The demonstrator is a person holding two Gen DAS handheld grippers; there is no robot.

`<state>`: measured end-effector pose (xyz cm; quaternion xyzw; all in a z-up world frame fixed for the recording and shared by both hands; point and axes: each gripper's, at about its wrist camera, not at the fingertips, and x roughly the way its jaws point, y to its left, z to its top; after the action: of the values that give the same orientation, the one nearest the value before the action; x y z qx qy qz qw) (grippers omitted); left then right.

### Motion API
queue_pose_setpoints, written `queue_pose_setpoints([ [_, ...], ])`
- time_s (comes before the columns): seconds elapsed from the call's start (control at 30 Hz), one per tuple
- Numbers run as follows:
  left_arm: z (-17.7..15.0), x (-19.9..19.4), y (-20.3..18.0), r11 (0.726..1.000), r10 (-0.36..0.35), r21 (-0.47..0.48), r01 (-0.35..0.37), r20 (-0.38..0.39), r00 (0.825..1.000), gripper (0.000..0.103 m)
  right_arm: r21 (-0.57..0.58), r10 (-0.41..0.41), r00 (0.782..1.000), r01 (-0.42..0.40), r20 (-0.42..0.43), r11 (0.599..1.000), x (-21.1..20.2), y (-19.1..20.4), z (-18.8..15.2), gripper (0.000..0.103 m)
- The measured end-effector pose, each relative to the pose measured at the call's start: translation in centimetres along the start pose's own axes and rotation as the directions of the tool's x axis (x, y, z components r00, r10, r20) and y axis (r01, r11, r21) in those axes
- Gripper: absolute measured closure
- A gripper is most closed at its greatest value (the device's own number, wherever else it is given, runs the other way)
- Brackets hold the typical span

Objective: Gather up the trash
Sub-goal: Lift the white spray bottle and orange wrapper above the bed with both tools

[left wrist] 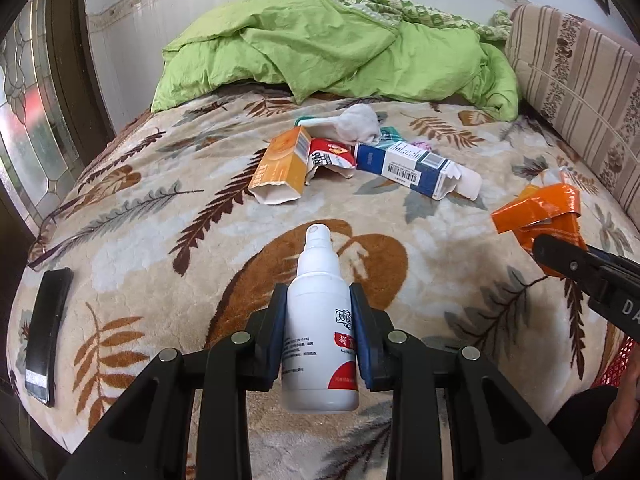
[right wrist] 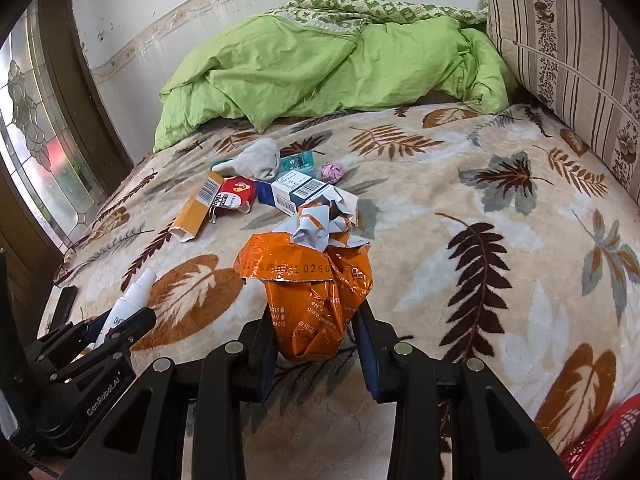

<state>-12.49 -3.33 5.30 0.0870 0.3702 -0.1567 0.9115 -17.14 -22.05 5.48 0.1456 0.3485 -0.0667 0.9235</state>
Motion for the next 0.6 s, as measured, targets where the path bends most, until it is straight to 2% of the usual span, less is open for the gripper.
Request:
queue_pose_setpoints([
  [0.4, 0.2, -1.6, -0.6, 1.0, -0.018, 0.012, 0.018, 0.022, 1.0, 0.074, -0.013, 0.032, 0.999, -0.032, 0.0, 0.999, -1.3, 0.8, -1.2, 0.066],
  [0.6, 0.4, -2.2, -0.8, 0.999, -0.042, 0.012, 0.042, 0.029, 0.999, 0.074, 0.025, 0.055, 0.998, -0.055, -0.021, 0.998, -1.7, 0.3, -1.6, 0.066],
])
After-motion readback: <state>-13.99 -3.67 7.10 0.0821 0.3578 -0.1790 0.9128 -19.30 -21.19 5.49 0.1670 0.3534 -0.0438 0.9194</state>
